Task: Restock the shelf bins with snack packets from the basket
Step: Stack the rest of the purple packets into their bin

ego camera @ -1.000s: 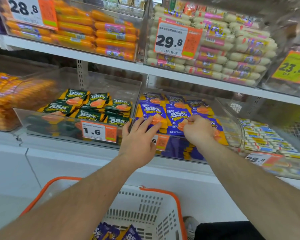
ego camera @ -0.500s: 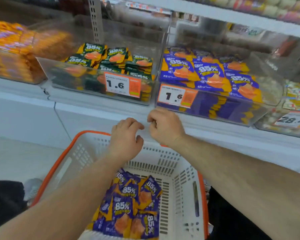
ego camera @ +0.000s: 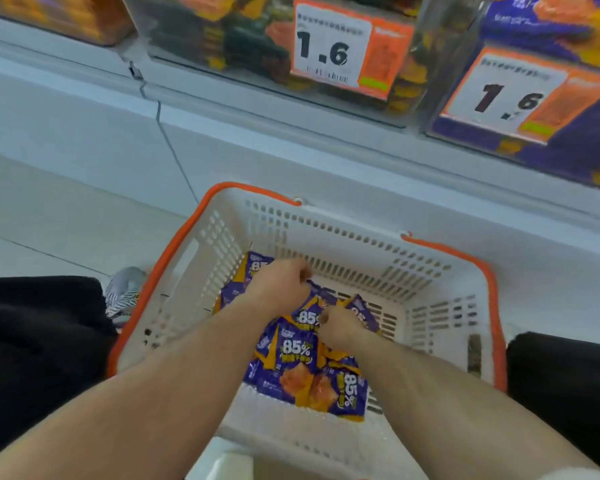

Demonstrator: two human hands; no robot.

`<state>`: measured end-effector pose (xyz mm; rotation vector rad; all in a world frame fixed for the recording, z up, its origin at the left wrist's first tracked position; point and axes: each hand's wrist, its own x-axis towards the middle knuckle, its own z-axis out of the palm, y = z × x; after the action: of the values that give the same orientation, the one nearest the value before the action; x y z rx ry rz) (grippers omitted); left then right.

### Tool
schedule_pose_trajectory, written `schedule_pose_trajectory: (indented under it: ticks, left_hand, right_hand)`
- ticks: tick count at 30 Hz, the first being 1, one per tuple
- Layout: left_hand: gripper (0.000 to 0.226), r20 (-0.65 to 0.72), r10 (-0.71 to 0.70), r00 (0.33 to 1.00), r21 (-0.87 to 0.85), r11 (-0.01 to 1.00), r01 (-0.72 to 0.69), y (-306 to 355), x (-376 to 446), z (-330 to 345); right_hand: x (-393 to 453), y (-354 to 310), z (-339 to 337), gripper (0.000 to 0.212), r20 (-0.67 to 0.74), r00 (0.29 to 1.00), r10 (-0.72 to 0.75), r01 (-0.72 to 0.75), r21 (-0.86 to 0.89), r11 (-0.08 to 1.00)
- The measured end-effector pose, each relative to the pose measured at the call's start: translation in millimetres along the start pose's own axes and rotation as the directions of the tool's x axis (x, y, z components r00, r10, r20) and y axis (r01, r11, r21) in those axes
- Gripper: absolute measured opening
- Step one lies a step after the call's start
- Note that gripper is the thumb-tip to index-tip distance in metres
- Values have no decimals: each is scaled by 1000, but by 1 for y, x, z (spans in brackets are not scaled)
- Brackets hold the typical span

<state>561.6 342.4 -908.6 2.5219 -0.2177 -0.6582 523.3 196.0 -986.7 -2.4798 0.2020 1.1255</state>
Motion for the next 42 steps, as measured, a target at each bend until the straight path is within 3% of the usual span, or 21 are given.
schedule_pose_trajectory:
  ticks: [6, 12, 17, 20, 22, 23, 25, 28, 30, 32, 36, 39, 42]
  left_hand:
    - [29, 43, -42, 998, -16, 999, 43, -9, 10, 12]
    - [31, 55, -82, 995, -49, 995, 85, -14, 9, 16]
    - [32, 42, -113, 993, -105, 988, 117, -12, 6, 8]
    - [32, -21, -131, 991, -163, 979, 126, -5, 5, -1]
    - [42, -84, -159, 984, -271, 954, 131, 3, 3, -9]
    - [52, -108, -182, 977, -374, 918, 129, 8, 2, -14]
    - [67, -114, -229, 967, -590, 799, 119, 19, -3, -24]
    - [62, -124, -224, 967, -720, 690, 68, 33, -11, -40]
    - [54, -139, -163, 977, -727, 686, 11, 46, -20, -49]
    - [45, -179, -54, 982, -657, 750, -79, 65, -31, -56]
    - [27, -378, 120, 918, -506, 804, -313, 112, -51, -72]
    - [21, -497, 141, 856, -519, 743, -423, 145, -62, -89]
    - [23, -551, 133, 824, -594, 631, -499, 176, -65, -107]
  right_hand:
    - [11, 7, 20, 9, 107, 994, 11, -11, -3, 1000]
    - [14, 11, 31, 7, 45, 999, 7, -10, 62, 998]
    - [2, -3, 8, 4, 88, 995, -54, 25, 298, 954]
    - [-7, -16, -28, 18, 1, 994, -105, 99, 319, 943]
    - [-19, -26, -59, 5, -70, 984, -164, 176, 256, 950]
    - [-26, -31, -76, 8, -111, 975, -192, 212, 214, 953]
    - [-41, -37, -110, 11, -205, 948, -242, 271, 130, 954]
    - [-70, -39, -158, 8, -345, 899, -270, 324, 108, 940]
    - [-92, -36, -186, 13, -419, 868, -265, 364, 176, 915]
    - [-118, -34, -211, 17, -474, 841, -259, 424, 282, 860]
    - [-175, -34, -250, 22, -603, 746, -283, 560, 338, 757]
    - [-213, -32, -263, 18, -724, 638, -262, 679, 367, 636]
    - [-242, -24, -263, 35, -856, 473, -206, 764, 283, 581]
